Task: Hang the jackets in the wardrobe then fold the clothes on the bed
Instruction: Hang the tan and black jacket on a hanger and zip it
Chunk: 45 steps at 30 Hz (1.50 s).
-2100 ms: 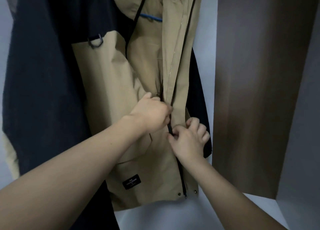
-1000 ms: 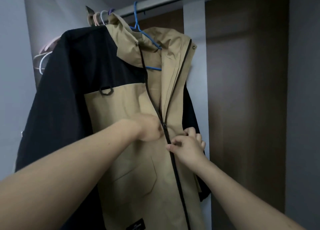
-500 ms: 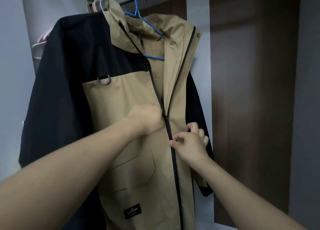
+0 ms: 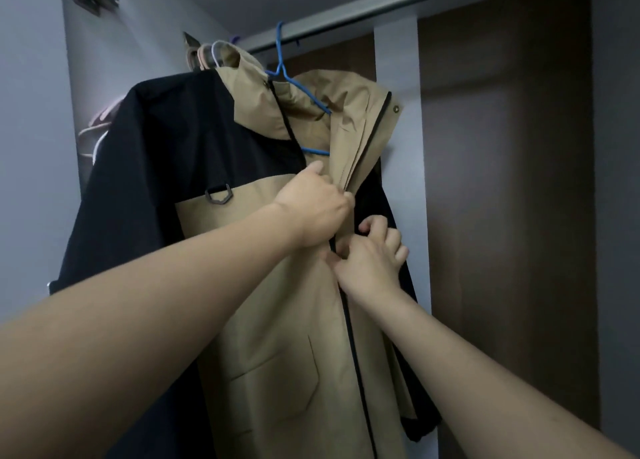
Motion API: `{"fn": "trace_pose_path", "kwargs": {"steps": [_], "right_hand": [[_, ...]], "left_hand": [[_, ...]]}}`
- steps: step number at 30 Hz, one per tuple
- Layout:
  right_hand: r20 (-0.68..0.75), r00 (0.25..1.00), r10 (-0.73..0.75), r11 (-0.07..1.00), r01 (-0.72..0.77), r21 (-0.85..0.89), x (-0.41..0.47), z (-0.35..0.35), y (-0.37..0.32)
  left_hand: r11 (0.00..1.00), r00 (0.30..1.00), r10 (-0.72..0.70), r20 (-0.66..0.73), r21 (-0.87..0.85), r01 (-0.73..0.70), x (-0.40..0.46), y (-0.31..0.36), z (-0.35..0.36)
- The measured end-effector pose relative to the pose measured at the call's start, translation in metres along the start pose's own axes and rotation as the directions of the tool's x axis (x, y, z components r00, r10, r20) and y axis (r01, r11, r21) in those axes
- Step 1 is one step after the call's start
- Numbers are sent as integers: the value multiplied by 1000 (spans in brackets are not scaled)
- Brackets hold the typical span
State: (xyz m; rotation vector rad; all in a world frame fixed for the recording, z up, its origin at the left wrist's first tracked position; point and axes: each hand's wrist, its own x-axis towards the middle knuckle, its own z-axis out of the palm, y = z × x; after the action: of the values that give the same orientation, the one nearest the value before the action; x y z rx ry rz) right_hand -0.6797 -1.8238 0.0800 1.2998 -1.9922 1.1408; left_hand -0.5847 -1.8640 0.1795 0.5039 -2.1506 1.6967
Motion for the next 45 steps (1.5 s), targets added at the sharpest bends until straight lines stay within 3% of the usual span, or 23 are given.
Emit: {"fn": "trace_pose_path", "kwargs": {"steps": [3, 7, 10, 12, 15, 18, 22, 26, 29, 32, 37, 45], "right_hand": [[4, 1000, 17, 1000, -17, 6, 7, 2, 2], [198, 980, -23, 1000, 26, -13, 19, 1, 10], [158, 986, -46, 991, 25, 128, 49, -15, -4], [96, 995, -27, 966, 1, 258, 70, -25, -13], [109, 992, -60, 973, 34, 228, 84, -24, -15], [240, 965, -108, 974, 54, 220, 91, -21, -11], [474, 873, -116, 982, 28, 189, 126, -48, -18], [211, 963, -166, 945, 94, 315, 166, -70, -38], [185, 963, -197, 956, 146, 256, 176, -66, -49], [296, 936, -189, 966, 123, 227, 171, -57, -46], [378, 913, -155, 981, 97, 168, 174, -60, -49], [455, 882, -122, 988, 65, 139, 174, -61, -46]], "left_hand": [[992, 999, -33, -43, 117, 38, 10, -20, -2], [975, 976, -215, -28, 57, 217, 23, -51, -7], [993, 990, -87, -112, 75, 95, 32, -52, -4], [981, 976, 42, -212, 194, 0, 37, -58, 1], [943, 955, 79, -286, 332, 21, 45, -84, 5], [930, 958, 42, -282, 362, 66, 52, -109, 2], [925, 949, -14, -315, 357, 132, 67, -133, 2], [938, 928, 61, -367, 339, 72, 80, -150, 4], [926, 934, 133, -330, 378, 2, 84, -163, 4], [930, 945, 6, -327, 348, 115, 88, -189, -3], [943, 955, -226, -194, 202, 264, 102, -199, 8], [952, 937, -289, -196, 39, 302, 114, -192, 13]]}}
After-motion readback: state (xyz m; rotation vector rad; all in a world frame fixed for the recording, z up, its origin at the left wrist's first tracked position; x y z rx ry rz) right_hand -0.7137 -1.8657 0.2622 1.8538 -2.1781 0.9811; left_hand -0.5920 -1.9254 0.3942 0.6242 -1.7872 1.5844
